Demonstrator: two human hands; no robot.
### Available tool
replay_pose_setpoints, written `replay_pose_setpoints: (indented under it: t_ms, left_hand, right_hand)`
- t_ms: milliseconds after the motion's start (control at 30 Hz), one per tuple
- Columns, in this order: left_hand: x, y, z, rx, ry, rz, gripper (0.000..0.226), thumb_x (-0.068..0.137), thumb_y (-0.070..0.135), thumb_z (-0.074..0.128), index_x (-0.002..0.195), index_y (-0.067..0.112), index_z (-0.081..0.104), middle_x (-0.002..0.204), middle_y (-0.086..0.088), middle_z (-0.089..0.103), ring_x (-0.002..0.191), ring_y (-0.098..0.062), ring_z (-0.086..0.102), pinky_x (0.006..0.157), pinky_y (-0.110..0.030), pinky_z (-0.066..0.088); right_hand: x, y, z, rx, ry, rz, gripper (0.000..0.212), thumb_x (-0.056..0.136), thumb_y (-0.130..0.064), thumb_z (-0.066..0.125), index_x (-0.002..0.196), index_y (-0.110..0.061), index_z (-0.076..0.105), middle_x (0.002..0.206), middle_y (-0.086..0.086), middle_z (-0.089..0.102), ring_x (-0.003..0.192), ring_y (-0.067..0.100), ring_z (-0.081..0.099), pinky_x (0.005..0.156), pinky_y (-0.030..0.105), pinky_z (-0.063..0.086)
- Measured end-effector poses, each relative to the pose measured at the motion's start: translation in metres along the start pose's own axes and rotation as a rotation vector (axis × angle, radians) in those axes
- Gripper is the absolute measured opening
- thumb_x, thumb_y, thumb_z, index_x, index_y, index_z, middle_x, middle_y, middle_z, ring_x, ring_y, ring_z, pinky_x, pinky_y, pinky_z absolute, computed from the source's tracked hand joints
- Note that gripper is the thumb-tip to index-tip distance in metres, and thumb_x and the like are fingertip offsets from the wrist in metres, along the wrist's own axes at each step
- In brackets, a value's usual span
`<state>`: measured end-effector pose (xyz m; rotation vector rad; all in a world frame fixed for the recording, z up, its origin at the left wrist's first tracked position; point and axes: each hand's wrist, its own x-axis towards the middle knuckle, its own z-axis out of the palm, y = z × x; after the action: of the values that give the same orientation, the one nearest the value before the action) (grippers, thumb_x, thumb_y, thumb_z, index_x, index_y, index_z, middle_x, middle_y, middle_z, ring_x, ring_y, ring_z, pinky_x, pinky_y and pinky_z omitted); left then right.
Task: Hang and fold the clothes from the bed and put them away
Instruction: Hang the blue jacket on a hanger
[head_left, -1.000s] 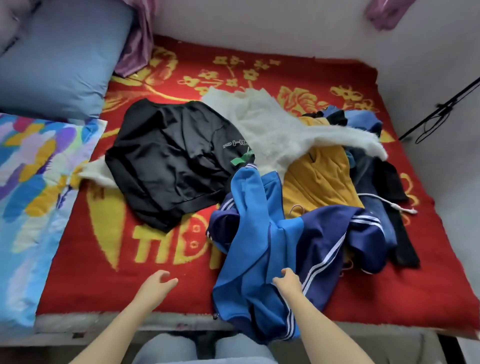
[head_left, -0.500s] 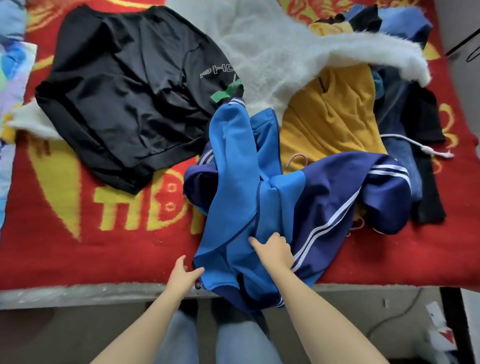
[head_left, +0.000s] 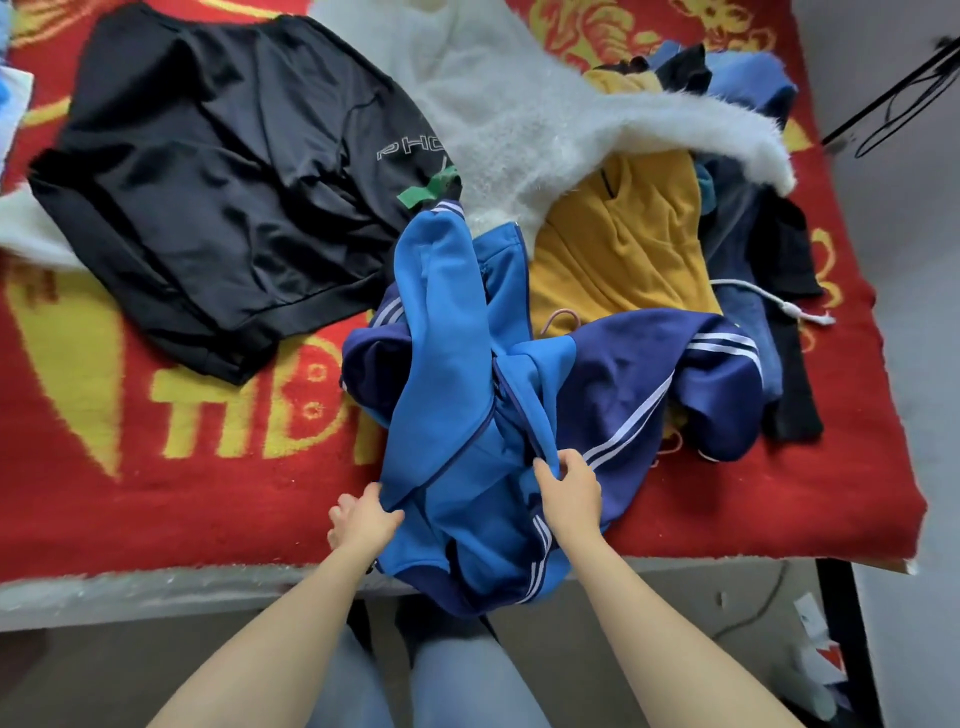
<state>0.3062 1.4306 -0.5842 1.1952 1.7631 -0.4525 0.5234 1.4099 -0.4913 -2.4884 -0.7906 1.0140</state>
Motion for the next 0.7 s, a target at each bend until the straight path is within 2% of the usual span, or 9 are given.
replay_pose_setpoints:
  t_ms: [100, 167, 233, 300, 367, 433, 500, 600, 700]
  left_hand:
    - [0.009, -0.008, -0.004, -0.108, 0.029, 0.12, 0.071, 0.087, 0.031, 0.061, 0.147, 0.024, 0.023, 0.148, -0.008, 0.032, 0.132, -0.032, 0.033, 0.104, -0.043, 0.034]
    - [0.015, -0.018, -0.006, -0.216, -0.115, 0.229, 0.087, 0.088, 0.022, 0.062, 0.151, 0.024, 0.004, 0.149, -0.003, 0.035, 0.133, -0.029, 0.037, 0.108, -0.044, 0.032]
    - [0.02, -0.027, -0.007, -0.288, -0.232, 0.274, 0.091, 0.087, 0.018, 0.064, 0.151, 0.025, 0.0, 0.142, -0.006, 0.045, 0.13, -0.029, 0.042, 0.108, -0.045, 0.033]
    - [0.02, -0.023, -0.01, -0.392, -0.331, 0.285, 0.08, 0.087, 0.019, 0.065, 0.15, 0.023, 0.015, 0.132, -0.007, 0.052, 0.121, -0.025, 0.049, 0.103, -0.041, 0.04]
    - [0.014, -0.014, -0.01, -0.404, -0.421, 0.311, 0.049, 0.09, 0.02, 0.062, 0.135, 0.019, 0.043, 0.125, -0.003, 0.057, 0.112, -0.021, 0.055, 0.096, -0.035, 0.046]
    - [0.003, -0.003, -0.009, -0.111, -0.377, 0.373, 0.019, 0.094, 0.028, 0.054, 0.11, 0.02, 0.058, 0.114, -0.002, 0.061, 0.109, -0.023, 0.056, 0.098, -0.04, 0.043]
    - [-0.008, 0.006, -0.011, 0.06, -0.224, 0.421, 0.019, 0.097, 0.032, 0.044, 0.099, 0.017, 0.056, 0.106, -0.004, 0.057, 0.106, -0.027, 0.053, 0.092, -0.038, 0.041]
    - [-0.028, 0.01, -0.026, -0.197, -0.182, 0.507, 0.022, 0.099, 0.022, 0.035, 0.106, 0.014, 0.055, 0.107, -0.001, 0.058, 0.101, -0.021, 0.055, 0.08, -0.031, 0.04]
    - [-0.047, 0.011, -0.063, -0.241, -0.055, 0.546, 0.018, 0.101, 0.022, 0.036, 0.088, 0.021, 0.047, 0.09, 0.005, 0.053, 0.083, -0.011, 0.051, 0.064, -0.02, 0.036]
  right_hand:
    - [-0.006, -0.001, -0.007, 0.038, 0.029, -0.027, 0.02, 0.09, -0.022, 0.053, 0.073, -0.018, 0.045, 0.064, -0.007, 0.049, 0.061, 0.012, 0.044, 0.05, 0.017, 0.033]
    - [-0.012, 0.003, -0.009, 0.081, 0.045, -0.003, 0.021, 0.091, -0.019, 0.05, 0.072, -0.017, 0.042, 0.063, -0.006, 0.048, 0.061, 0.014, 0.043, 0.054, 0.025, 0.035]
    - [-0.019, 0.006, -0.007, 0.116, 0.065, 0.002, 0.021, 0.093, -0.016, 0.046, 0.072, -0.016, 0.04, 0.063, -0.005, 0.045, 0.062, 0.016, 0.042, 0.057, 0.029, 0.035]
    - [-0.023, 0.005, -0.009, 0.118, 0.078, -0.009, 0.023, 0.094, -0.016, 0.044, 0.072, -0.017, 0.037, 0.066, -0.004, 0.044, 0.063, 0.015, 0.04, 0.057, 0.027, 0.034]
    - [-0.025, -0.001, -0.012, 0.128, 0.081, -0.023, 0.022, 0.094, -0.016, 0.044, 0.073, -0.018, 0.038, 0.068, -0.003, 0.044, 0.061, 0.014, 0.04, 0.056, 0.027, 0.034]
    - [-0.028, -0.008, -0.017, 0.15, 0.106, -0.022, 0.023, 0.094, -0.016, 0.044, 0.072, -0.018, 0.036, 0.067, -0.004, 0.042, 0.06, 0.014, 0.039, 0.058, 0.029, 0.034]
    - [-0.031, -0.017, -0.026, 0.201, 0.149, -0.026, 0.026, 0.093, -0.015, 0.045, 0.07, -0.017, 0.035, 0.065, -0.004, 0.04, 0.061, 0.017, 0.037, 0.06, 0.032, 0.033]
    - [-0.033, -0.037, -0.048, 0.255, 0.249, -0.044, 0.022, 0.092, -0.013, 0.049, 0.072, -0.012, 0.039, 0.065, -0.002, 0.043, 0.067, 0.021, 0.04, 0.063, 0.032, 0.033]
    - [-0.036, -0.066, -0.076, 0.35, 0.35, -0.097, 0.022, 0.091, -0.012, 0.052, 0.071, -0.011, 0.042, 0.067, 0.001, 0.046, 0.071, 0.023, 0.042, 0.064, 0.031, 0.034]
